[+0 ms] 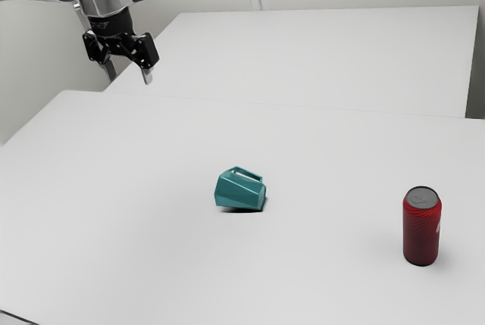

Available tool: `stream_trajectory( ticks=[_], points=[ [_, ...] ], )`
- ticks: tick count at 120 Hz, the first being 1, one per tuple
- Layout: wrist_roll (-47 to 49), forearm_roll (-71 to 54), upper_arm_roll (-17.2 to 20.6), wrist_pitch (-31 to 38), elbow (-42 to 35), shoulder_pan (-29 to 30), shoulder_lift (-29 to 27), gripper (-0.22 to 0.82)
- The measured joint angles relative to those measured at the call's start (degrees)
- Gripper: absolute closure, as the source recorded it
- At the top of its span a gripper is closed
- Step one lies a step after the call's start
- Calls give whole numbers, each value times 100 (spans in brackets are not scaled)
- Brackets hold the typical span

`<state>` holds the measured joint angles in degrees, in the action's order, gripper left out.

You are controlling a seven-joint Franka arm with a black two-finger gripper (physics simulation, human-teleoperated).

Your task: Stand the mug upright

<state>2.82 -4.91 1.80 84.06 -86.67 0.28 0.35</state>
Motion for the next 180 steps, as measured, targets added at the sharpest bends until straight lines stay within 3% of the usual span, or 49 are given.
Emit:
stream_trajectory(
  ticks=[59, 132, 180],
  points=[
    [-1, 23, -14, 224, -370, 1, 27, 2],
    [-158, 1341, -158, 2179, -2074, -149, -86, 2],
    [-1083, 3389, -548, 3250, -3197, -438, -101, 2]
  ],
)
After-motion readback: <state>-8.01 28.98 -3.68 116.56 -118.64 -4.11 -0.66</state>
